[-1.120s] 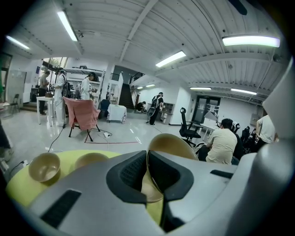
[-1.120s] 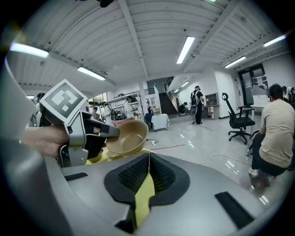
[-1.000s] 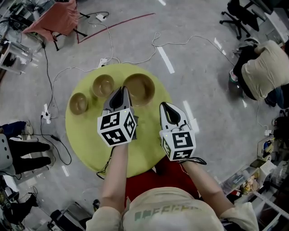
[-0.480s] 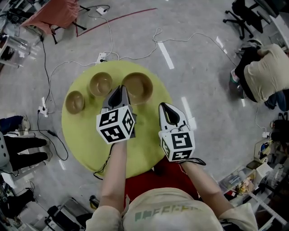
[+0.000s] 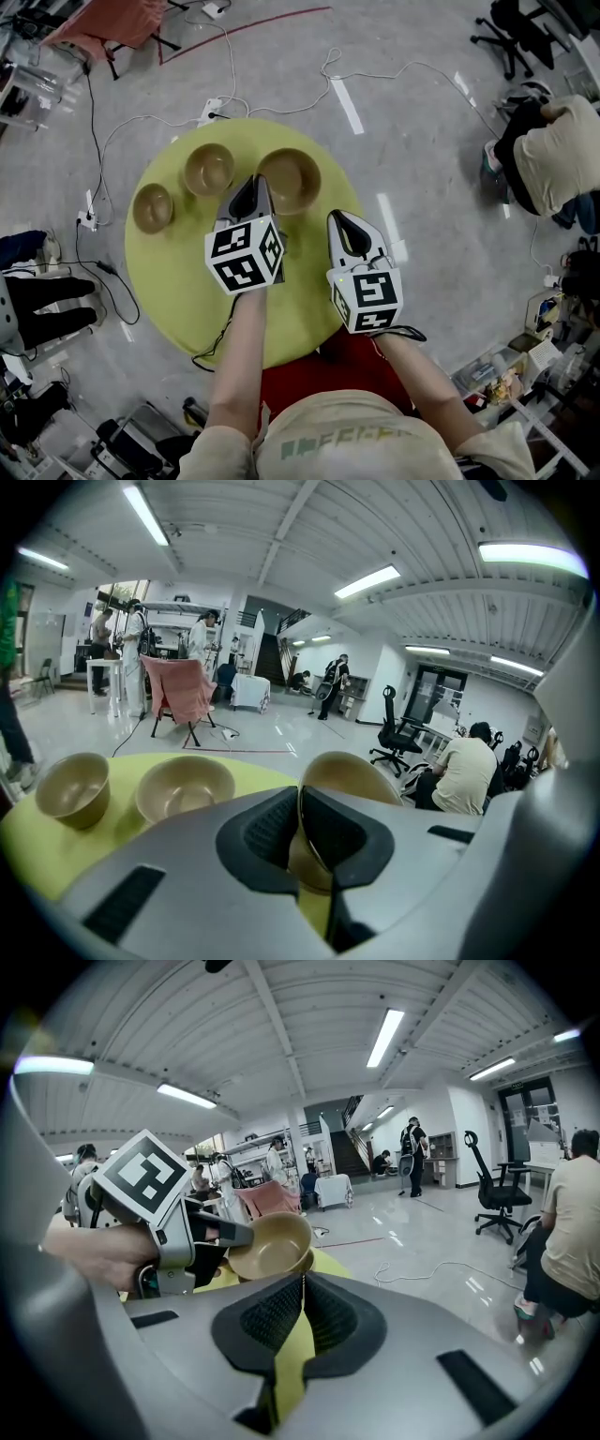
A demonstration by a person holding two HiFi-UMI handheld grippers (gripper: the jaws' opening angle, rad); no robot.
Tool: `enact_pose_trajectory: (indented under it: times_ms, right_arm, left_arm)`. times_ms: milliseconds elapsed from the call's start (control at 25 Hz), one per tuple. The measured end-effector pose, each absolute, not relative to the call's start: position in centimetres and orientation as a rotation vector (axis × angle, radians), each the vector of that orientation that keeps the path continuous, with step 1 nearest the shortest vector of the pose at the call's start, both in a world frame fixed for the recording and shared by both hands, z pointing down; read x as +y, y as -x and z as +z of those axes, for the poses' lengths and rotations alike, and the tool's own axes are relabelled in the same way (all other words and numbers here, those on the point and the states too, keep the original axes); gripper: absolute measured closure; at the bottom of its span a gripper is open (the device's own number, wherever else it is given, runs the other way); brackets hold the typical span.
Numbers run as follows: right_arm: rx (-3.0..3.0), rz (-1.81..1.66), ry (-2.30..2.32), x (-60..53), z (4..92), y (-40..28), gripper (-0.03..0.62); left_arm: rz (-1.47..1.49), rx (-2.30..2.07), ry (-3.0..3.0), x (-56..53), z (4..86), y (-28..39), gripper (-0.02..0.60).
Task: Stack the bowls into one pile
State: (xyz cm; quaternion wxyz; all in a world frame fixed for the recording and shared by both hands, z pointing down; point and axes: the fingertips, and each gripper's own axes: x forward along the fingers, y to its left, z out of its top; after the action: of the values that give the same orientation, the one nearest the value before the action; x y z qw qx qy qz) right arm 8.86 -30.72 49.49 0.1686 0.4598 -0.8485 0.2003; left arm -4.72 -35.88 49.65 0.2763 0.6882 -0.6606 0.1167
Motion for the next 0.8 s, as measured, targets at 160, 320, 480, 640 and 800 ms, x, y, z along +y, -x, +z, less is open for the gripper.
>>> enact_pose_trajectory:
  times_ms: [160, 320, 480, 640, 800]
  right_arm:
    - [-2.405, 0.577, -1.296, -30.7, 50.0, -9.0, 0.557]
    - [-2.396, 0.582, -1.288, -30.9, 50.3, -9.1, 0.557]
    - [-2.394, 0.589, -1.279, -30.8, 50.7, -9.2, 0.557]
    - [-2.388, 0.598, -1.274, -31.3, 50.9, -9.2, 0.557]
    - [-2.382, 0.604, -1.274, -31.4, 51.2, -9.2, 0.557]
  left_arm:
    - [0.325, -1.776, -1.833, -35.7, 50.5, 4.5, 0.548]
    - [0.335, -1.776, -1.822, -35.9, 50.9, 4.5, 0.548]
    - [0.338, -1.782, -1.810, -35.9, 51.4, 4.5, 0.548]
    - [0.355, -1.787, -1.796, -36.3, 51.7, 5.0, 0.548]
    - [0.360, -1.788, -1.784, -36.0, 52.1, 5.4, 0.548]
